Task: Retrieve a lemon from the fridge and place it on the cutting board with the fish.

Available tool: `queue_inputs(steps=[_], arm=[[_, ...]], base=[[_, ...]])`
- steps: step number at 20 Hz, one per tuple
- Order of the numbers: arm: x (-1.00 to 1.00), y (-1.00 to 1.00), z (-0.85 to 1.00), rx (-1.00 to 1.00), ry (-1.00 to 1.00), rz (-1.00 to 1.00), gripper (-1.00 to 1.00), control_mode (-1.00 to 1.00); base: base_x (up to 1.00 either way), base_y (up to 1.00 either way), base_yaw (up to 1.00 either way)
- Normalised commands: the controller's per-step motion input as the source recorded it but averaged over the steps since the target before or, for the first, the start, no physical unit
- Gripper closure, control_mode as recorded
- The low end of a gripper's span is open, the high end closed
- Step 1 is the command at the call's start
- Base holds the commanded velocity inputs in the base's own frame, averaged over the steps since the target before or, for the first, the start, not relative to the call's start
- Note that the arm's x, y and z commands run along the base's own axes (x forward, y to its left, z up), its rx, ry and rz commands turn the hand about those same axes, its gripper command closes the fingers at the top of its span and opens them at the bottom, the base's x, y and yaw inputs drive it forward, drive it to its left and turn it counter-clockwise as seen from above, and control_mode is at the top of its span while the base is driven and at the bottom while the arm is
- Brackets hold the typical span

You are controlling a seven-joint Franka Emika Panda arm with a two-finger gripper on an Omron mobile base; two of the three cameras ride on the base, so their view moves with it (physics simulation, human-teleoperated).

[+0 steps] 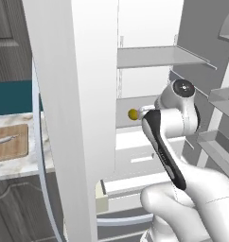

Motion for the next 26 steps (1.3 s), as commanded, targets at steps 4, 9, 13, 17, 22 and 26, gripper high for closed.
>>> queue_inputs(steps=[4, 9, 13, 17, 22, 26], arm=[[0.54, 0.25, -0.20, 0.00, -0.03, 0.00, -1.00, -1.00], [0.11, -0.04, -0.12, 0.00, 0.00, 0.00, -1.00, -1.00], [0.23, -0.12, -0.10, 0.02, 0.00, 0.00, -1.00, -1.00], [0.42, -0.11, -0.20, 0.04, 0.00, 0.00, -1.00, -1.00], [0.48, -0.02, -0.16, 0.02, 0.00, 0.00, -1.00, -1.00], [0.45, 0.00, 0.00, 0.00, 0.00, 0.00, -1.00, -1.00]], base=[[0.00, 0.00, 0.00], [0.00, 0.00, 0.00], [0.00, 0.00, 0.00], [0.00, 0.00, 0.00], [0.00, 0.00, 0.00], [0.00, 0.00, 0.00]])
